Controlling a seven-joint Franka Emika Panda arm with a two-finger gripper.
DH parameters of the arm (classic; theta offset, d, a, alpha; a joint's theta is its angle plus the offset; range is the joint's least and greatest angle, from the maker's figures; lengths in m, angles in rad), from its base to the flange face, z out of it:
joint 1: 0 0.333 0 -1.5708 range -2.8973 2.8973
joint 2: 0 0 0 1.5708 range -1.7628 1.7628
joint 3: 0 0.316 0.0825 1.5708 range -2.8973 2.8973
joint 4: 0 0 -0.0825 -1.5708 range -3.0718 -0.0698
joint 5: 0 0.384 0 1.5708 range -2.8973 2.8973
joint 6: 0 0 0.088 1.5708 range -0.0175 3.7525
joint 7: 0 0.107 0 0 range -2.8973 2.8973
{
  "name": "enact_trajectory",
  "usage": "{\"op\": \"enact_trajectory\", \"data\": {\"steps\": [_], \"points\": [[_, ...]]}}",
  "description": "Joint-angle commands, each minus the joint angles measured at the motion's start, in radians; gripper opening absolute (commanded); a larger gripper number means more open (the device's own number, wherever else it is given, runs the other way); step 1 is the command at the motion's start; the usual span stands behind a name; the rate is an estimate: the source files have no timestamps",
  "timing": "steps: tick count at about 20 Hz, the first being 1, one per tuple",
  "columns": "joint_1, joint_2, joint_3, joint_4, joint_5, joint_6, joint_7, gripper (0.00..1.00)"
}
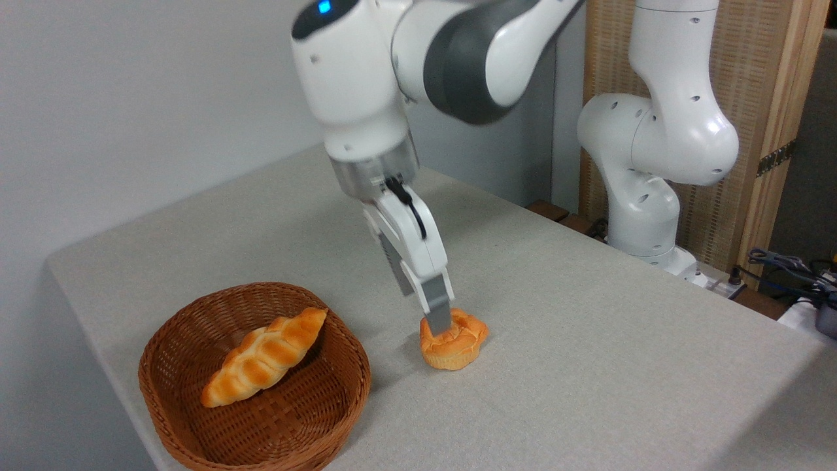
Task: Put bread into the basket
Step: 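Close the gripper on the small orange bun and lift it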
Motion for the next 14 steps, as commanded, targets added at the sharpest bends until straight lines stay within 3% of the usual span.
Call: {"op": "enact_trajectory", "data": {"steps": [1,10,12,14], "points": [[-0.004,-0.030,0.010,-0.052,0.054,0.023,0.052,1.00],[-0.004,-0.014,0.010,-0.155,0.074,0.130,0.058,1.00],[-0.004,-0.013,0.010,-0.161,0.074,0.151,0.056,0.74],[-0.004,-0.014,0.010,-0.161,0.074,0.151,0.058,0.59]]}}
